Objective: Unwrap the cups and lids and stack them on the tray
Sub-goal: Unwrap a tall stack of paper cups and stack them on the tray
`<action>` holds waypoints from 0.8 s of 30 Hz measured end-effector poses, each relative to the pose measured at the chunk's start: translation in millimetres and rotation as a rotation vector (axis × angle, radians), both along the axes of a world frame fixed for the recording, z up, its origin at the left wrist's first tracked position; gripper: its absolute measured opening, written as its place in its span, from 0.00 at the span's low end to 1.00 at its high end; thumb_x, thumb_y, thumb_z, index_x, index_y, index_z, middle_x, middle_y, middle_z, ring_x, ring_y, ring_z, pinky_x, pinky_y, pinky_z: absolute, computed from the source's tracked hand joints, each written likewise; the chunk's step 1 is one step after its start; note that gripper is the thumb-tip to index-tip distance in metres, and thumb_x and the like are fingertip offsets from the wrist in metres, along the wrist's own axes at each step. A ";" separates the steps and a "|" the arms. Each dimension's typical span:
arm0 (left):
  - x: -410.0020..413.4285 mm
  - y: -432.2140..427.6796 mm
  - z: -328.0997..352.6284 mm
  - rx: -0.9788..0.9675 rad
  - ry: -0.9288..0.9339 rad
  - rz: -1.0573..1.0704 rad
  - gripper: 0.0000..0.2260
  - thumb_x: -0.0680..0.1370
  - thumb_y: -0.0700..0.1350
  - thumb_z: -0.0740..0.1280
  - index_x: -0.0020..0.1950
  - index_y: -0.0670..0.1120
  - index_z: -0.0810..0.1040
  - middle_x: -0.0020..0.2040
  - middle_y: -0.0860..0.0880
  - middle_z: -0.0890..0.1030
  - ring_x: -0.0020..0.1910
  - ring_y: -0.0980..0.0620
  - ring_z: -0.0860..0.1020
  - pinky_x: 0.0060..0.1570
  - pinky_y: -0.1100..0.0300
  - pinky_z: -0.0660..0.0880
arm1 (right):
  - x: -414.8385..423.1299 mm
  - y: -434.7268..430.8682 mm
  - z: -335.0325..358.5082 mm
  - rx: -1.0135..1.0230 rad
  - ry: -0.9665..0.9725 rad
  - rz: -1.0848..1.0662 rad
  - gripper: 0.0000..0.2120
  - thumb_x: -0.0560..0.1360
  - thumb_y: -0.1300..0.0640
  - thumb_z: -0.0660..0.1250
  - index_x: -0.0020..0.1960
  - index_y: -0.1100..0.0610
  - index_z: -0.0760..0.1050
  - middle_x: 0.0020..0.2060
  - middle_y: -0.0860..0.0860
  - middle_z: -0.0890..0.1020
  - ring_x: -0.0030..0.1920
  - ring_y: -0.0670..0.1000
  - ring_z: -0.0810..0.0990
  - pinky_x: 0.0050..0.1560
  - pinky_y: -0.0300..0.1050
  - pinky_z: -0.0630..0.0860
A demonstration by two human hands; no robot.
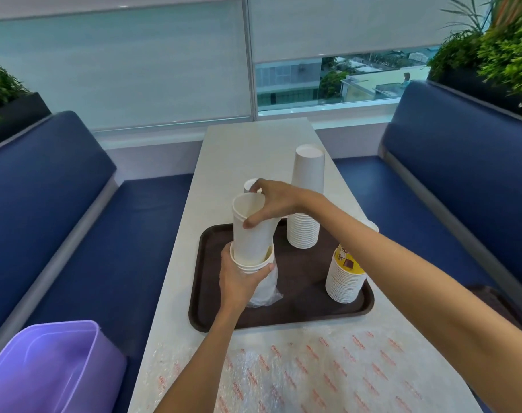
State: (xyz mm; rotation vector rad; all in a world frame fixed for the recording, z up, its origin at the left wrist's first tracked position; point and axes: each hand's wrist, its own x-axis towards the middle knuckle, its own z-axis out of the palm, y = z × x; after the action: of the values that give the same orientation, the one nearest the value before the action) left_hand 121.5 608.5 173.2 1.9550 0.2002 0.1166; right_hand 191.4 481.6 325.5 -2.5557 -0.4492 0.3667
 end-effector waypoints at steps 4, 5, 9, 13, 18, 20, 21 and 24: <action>-4.4 14.5 -4.3 -0.017 -0.012 0.026 0.36 0.64 0.46 0.80 0.67 0.46 0.67 0.56 0.50 0.77 0.49 0.54 0.75 0.51 0.63 0.70 | -2.3 -17.0 8.1 0.024 0.122 -0.014 0.36 0.71 0.46 0.72 0.72 0.51 0.57 0.66 0.51 0.69 0.61 0.52 0.70 0.63 0.48 0.71; -5.5 16.3 -2.6 -0.016 -0.020 0.030 0.36 0.64 0.46 0.80 0.67 0.45 0.67 0.56 0.50 0.77 0.49 0.54 0.75 0.51 0.63 0.71 | -4.1 -20.8 7.3 0.004 0.149 -0.020 0.37 0.71 0.47 0.72 0.73 0.52 0.57 0.66 0.51 0.69 0.61 0.52 0.70 0.62 0.47 0.70; -8.5 20.0 1.0 -0.017 0.013 0.058 0.41 0.65 0.48 0.80 0.71 0.47 0.63 0.67 0.47 0.72 0.62 0.48 0.73 0.62 0.58 0.70 | -11.3 -28.2 2.8 -0.129 0.221 -0.028 0.39 0.70 0.50 0.74 0.72 0.57 0.56 0.61 0.50 0.68 0.62 0.52 0.69 0.57 0.43 0.67; -9.3 22.2 -6.1 0.024 -0.049 0.056 0.41 0.65 0.52 0.79 0.72 0.51 0.61 0.69 0.49 0.70 0.66 0.49 0.70 0.63 0.61 0.65 | -17.2 -27.8 2.8 -0.259 0.202 0.029 0.37 0.70 0.52 0.75 0.71 0.55 0.58 0.55 0.48 0.68 0.63 0.52 0.69 0.58 0.45 0.66; -12.7 28.8 -8.2 -0.001 -0.025 0.061 0.38 0.63 0.48 0.80 0.68 0.45 0.66 0.55 0.51 0.75 0.56 0.51 0.76 0.53 0.62 0.71 | -21.6 -22.2 -8.4 -0.432 0.182 0.113 0.37 0.68 0.50 0.76 0.71 0.53 0.62 0.62 0.50 0.73 0.64 0.53 0.71 0.64 0.49 0.68; -12.6 25.9 -8.2 0.001 -0.032 0.068 0.39 0.63 0.49 0.80 0.68 0.46 0.66 0.57 0.51 0.75 0.58 0.51 0.76 0.56 0.60 0.71 | -18.0 -22.8 -12.5 -0.444 0.152 0.117 0.36 0.66 0.48 0.76 0.70 0.53 0.66 0.63 0.51 0.75 0.62 0.53 0.73 0.62 0.48 0.70; -12.8 23.7 -7.8 0.009 -0.044 0.073 0.39 0.62 0.50 0.81 0.69 0.47 0.66 0.59 0.51 0.75 0.60 0.51 0.74 0.59 0.60 0.71 | -17.0 -24.7 -10.1 -0.433 0.127 0.105 0.35 0.66 0.47 0.76 0.69 0.53 0.67 0.63 0.52 0.75 0.61 0.53 0.73 0.61 0.47 0.70; -11.4 16.7 -8.2 0.022 -0.070 0.085 0.42 0.60 0.51 0.81 0.69 0.48 0.64 0.65 0.49 0.73 0.64 0.50 0.72 0.65 0.55 0.68 | -14.5 -35.5 9.7 -0.276 0.010 0.032 0.36 0.66 0.49 0.76 0.69 0.57 0.66 0.60 0.51 0.74 0.58 0.53 0.73 0.57 0.45 0.70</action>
State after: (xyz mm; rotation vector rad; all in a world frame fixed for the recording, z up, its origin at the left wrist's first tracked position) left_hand 110.1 625.2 164.9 1.9615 0.2372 0.2438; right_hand 176.9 446.1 335.2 -2.8145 -0.4646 0.4828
